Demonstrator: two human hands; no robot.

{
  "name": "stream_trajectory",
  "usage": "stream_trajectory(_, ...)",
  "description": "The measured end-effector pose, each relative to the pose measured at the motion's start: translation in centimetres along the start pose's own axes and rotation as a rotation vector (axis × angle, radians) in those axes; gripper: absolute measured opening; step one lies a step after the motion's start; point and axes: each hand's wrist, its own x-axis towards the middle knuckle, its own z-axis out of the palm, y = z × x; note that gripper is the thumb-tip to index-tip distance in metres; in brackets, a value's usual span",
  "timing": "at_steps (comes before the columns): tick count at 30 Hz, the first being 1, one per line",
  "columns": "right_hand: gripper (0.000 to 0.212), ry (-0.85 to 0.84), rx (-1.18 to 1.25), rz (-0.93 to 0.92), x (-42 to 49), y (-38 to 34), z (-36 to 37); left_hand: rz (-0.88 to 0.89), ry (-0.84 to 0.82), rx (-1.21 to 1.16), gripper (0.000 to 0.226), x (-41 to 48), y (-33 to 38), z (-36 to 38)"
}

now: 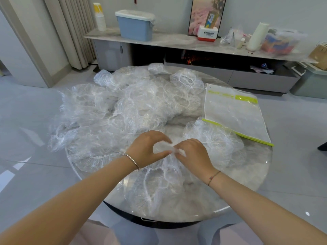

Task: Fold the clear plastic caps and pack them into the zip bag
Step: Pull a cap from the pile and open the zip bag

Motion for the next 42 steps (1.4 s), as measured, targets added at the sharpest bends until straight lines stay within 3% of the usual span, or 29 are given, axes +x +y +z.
stream_trajectory(2, 0.013, 0.013, 0.243, 0.156, 0.6, 0.4, -1.4, -0.161, -0.052, -0.147, 0.074, 0.2, 0.4, 0.2)
stream_trajectory(4, 0.008, -0.035, 0.637, 0.281, 1.2, 0.4, -2.8, -0.347, -0.099, -0.285, 0.100, 0.3, 0.0, 0.6)
stream_trajectory(7, 0.010, -0.119, 0.874, 0.274, 1.6, 0.1, -4.3, -0.557, -0.150, -0.472, 0.110, 0.9, -0.5, 0.7)
stream_trajectory(9, 0.012, -0.103, 0.832, 0.230, 1.7, -0.1, -4.8, -0.558, -0.146, -0.478, 0.090, 1.5, -0.1, 0.5)
stream_trajectory(13, 0.027, 0.130, 0.600, 0.041, 1.6, 0.0, -5.4, -0.214, 0.152, -0.336, 0.028, 2.4, 0.6, -0.6)
stream_trajectory(16, 0.026, 0.229, 0.379, -0.162, 0.7, 0.9, -5.2, 0.030, 0.216, -0.085, 0.025, 1.9, 0.8, -1.5)
stream_trajectory(19, 0.038, 0.062, 0.215, -0.198, -0.9, 2.4, -3.5, 0.150, 0.083, 0.124, 0.028, 0.8, 0.7, -0.8)
stream_trajectory(23, 0.042, -0.271, 0.165, -0.091, -3.0, 3.8, -0.6, 0.054, -0.185, 0.203, 0.024, -1.5, -0.1, 2.0)
stream_trajectory(26, 0.039, -0.385, 0.192, 0.064, -3.9, 3.8, 0.0, -0.064, -0.304, 0.213, 0.020, -2.5, -0.7, 3.3)
stream_trajectory(29, 0.035, -0.327, 0.386, 0.192, -3.5, 3.5, 0.2, -0.189, -0.288, 0.260, 0.024, -2.3, -0.9, 3.5)
stream_trajectory(31, 0.021, -0.272, 0.470, 0.321, -2.9, 3.4, 0.5, -0.242, -0.249, 0.261, 0.023, -1.9, -0.8, 3.5)
stream_trajectory(33, 0.024, -0.216, 0.529, 0.437, -2.4, 3.1, 0.8, -0.316, -0.257, 0.255, 0.024, -1.5, -0.5, 3.5)
stream_trajectory(35, 0.026, -0.169, 0.605, 0.475, -1.9, 2.8, 1.0, -0.435, -0.255, 0.181, 0.034, -1.3, -0.4, 3.5)
stream_trajectory(37, 0.029, -0.146, 0.625, 0.497, -1.3, 2.5, 1.2, -0.551, -0.221, 0.033, 0.022, -0.9, -0.5, 3.5)
stream_trajectory(38, 0.035, -0.141, 0.586, 0.504, -1.0, 2.3, 1.3, -0.580, -0.215, -0.010, 0.019, -0.9, -0.5, 3.6)
stream_trajectory(42, 0.077, 0.038, 0.133, 0.240, -0.5, 1.4, 1.5, -0.546, -0.139, 0.031, 0.067, -0.8, -0.6, 4.0)
